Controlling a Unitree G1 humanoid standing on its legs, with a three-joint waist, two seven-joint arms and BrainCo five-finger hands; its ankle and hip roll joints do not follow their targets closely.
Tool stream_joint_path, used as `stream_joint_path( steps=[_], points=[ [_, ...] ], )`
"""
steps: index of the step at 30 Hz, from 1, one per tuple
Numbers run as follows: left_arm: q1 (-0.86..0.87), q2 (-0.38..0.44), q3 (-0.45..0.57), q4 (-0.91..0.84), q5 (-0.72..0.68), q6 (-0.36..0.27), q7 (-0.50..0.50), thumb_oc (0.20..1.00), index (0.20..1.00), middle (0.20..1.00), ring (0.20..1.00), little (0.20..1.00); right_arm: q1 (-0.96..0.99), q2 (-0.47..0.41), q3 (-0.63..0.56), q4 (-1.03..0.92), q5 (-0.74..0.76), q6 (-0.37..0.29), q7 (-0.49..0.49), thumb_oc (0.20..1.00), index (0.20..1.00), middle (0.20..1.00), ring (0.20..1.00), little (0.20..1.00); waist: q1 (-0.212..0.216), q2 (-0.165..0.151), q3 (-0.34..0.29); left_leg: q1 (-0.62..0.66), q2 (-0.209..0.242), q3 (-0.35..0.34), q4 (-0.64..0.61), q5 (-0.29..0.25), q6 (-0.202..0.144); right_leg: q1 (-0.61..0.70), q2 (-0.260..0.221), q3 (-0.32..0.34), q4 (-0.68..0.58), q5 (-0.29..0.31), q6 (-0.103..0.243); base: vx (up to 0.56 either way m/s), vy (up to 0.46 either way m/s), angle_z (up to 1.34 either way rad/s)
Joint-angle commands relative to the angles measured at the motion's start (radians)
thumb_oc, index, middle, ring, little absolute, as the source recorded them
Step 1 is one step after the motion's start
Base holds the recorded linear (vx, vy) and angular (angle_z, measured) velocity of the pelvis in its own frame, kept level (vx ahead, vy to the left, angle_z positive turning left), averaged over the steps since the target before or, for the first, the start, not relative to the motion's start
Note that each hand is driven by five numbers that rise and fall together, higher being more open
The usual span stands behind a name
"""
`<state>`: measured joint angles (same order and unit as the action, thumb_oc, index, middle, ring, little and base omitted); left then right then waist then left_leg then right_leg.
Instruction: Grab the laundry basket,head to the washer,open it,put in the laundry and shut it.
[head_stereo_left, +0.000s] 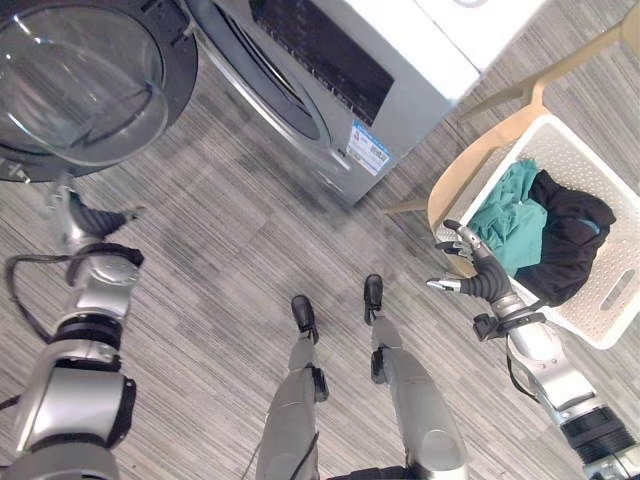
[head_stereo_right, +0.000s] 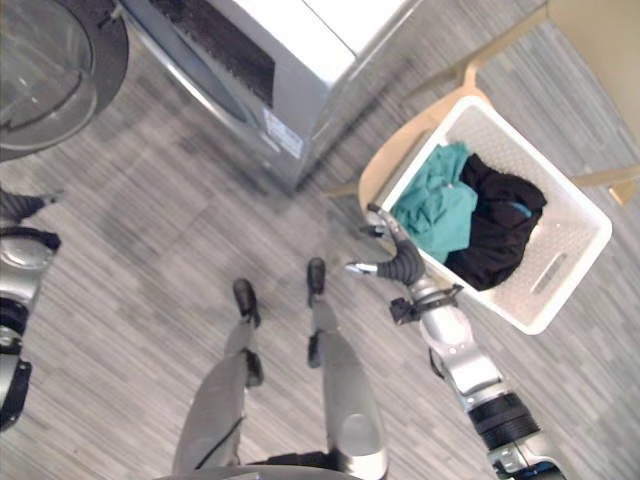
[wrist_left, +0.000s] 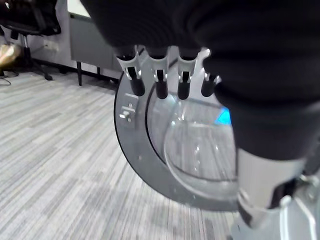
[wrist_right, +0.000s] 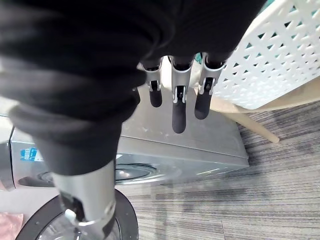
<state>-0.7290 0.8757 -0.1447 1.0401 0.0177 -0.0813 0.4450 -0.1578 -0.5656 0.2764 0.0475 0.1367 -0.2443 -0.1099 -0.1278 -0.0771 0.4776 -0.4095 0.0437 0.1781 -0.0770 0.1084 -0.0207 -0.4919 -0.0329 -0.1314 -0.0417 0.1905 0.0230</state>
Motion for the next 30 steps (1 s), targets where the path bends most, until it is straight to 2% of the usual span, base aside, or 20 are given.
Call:
stream_joint_path(
  steps=[1, 7, 13, 16, 21, 22, 25, 26, 27, 28, 30],
  points=[
    [-0.044, 0.109, 0.026, 0.008, 0.007, -0.003, 0.079, 1.000, 1.000, 1.000, 1.000, 1.000, 0.032, 0.046, -0.045, -0.047, 0.035, -0.058, -0.027, 1.000, 1.000, 1.000, 1.000, 1.000, 0.026, -0.054, -0.039, -0.055, -0.054, 0.001, 0.166, -0.135, 0.014, 0.020, -0.080, 0.011, 0.080, -0.075, 0.152, 0.02, 0.018, 0.08],
    [-0.102, 0.144, -0.009, -0.036, 0.036, -0.004, 0.124, 1.000, 1.000, 1.000, 1.000, 1.000, 0.022, 0.057, -0.027, -0.045, 0.040, -0.071, -0.022, 1.000, 1.000, 1.000, 1.000, 1.000, 0.031, -0.071, -0.035, -0.057, -0.052, -0.004, 0.162, -0.139, 0.013, 0.021, -0.080, 0.001, 0.079, -0.072, 0.159, 0.02, 0.002, 0.06],
    [-0.145, 0.136, -0.039, -0.051, 0.061, 0.002, 0.149, 1.000, 1.000, 1.000, 1.000, 1.000, 0.005, 0.058, -0.012, -0.040, 0.034, -0.077, -0.018, 1.000, 1.000, 1.000, 1.000, 1.000, 0.026, -0.067, -0.044, -0.040, -0.050, 0.006, 0.114, -0.119, 0.006, 0.025, -0.078, 0.001, 0.071, -0.066, 0.165, 0.01, 0.000, 0.02],
    [-0.017, 0.078, 0.015, -0.128, 0.043, -0.017, 0.116, 1.000, 1.000, 1.000, 1.000, 1.000, 0.002, 0.067, 0.001, -0.045, 0.035, -0.065, -0.011, 1.000, 1.000, 1.000, 1.000, 1.000, 0.034, -0.068, -0.058, -0.008, -0.046, 0.029, 0.137, -0.139, 0.005, 0.043, -0.075, 0.011, 0.085, -0.080, 0.156, 0.04, -0.012, -0.06],
    [0.338, -0.082, 0.164, -0.271, -0.010, -0.058, 0.052, 1.000, 1.000, 1.000, 1.000, 1.000, 0.044, 0.080, -0.022, -0.069, -0.014, -0.035, 0.004, 1.000, 1.000, 1.000, 1.000, 1.000, 0.049, -0.058, -0.092, 0.085, -0.022, 0.097, 0.167, -0.185, 0.011, 0.078, -0.080, 0.000, 0.147, -0.109, 0.151, 0.12, 0.045, -0.53],
    [0.478, -0.161, 0.197, -0.276, -0.024, -0.064, 0.013, 1.000, 1.000, 1.000, 1.000, 1.000, 0.060, 0.078, -0.043, -0.067, -0.033, -0.015, 0.020, 1.000, 1.000, 1.000, 1.000, 1.000, 0.070, -0.044, -0.116, 0.153, -0.002, 0.131, 0.169, -0.224, 0.005, 0.120, -0.088, -0.064, 0.170, -0.146, 0.152, 0.25, 0.060, -1.06],
    [0.610, -0.275, 0.202, -0.255, -0.043, -0.060, -0.039, 1.000, 1.000, 1.000, 1.000, 1.000, 0.069, 0.077, -0.064, -0.057, -0.057, 0.003, 0.028, 1.000, 1.000, 1.000, 1.000, 1.000, 0.100, -0.033, -0.149, 0.235, 0.027, 0.213, 0.168, -0.224, -0.006, 0.161, -0.129, -0.255, 0.195, -0.144, 0.142, 0.17, -0.027, -1.16],
    [0.634, -0.310, 0.197, -0.237, -0.048, -0.057, -0.057, 1.000, 1.000, 1.000, 1.000, 1.000, 0.073, 0.076, -0.069, -0.055, -0.062, 0.007, 0.030, 1.000, 1.000, 1.000, 1.000, 1.000, 0.103, -0.027, -0.163, 0.258, 0.033, 0.230, 0.163, -0.221, -0.009, 0.165, -0.135, -0.293, 0.200, -0.145, 0.138, 0.10, -0.059, -1.09],
    [0.635, -0.312, 0.196, -0.237, -0.048, -0.058, -0.058, 1.000, 1.000, 1.000, 1.000, 1.000, 0.075, 0.075, -0.069, -0.056, -0.062, 0.008, 0.030, 1.000, 1.000, 1.000, 1.000, 1.000, 0.103, -0.025, -0.163, 0.260, 0.033, 0.230, 0.162, -0.220, -0.010, 0.167, -0.135, -0.293, 0.200, -0.145, 0.138, 0.18, -0.141, -0.79],
    [0.676, -0.371, 0.168, -0.187, -0.029, -0.054, -0.104, 1.000, 1.000, 1.000, 1.000, 1.000, 0.085, 0.062, -0.094, -0.054, -0.108, 0.014, 0.031, 1.000, 1.000, 1.000, 1.000, 1.000, 0.091, -0.017, -0.198, 0.315, 0.031, 0.258, 0.152, -0.230, -0.013, 0.200, -0.133, -0.317, 0.177, -0.155, 0.136, 0.14, -0.115, -0.63],
    [0.703, -0.396, 0.148, -0.174, -0.014, -0.058, -0.133, 1.000, 1.000, 1.000, 1.000, 1.000, 0.108, 0.053, -0.114, -0.065, -0.125, 0.014, 0.038, 1.000, 1.000, 1.000, 1.000, 1.000, 0.087, -0.009, -0.210, 0.338, 0.029, 0.261, 0.157, -0.237, -0.016, 0.236, -0.119, -0.292, 0.143, -0.169, 0.127, 0.16, -0.147, -0.53]
  ],
)
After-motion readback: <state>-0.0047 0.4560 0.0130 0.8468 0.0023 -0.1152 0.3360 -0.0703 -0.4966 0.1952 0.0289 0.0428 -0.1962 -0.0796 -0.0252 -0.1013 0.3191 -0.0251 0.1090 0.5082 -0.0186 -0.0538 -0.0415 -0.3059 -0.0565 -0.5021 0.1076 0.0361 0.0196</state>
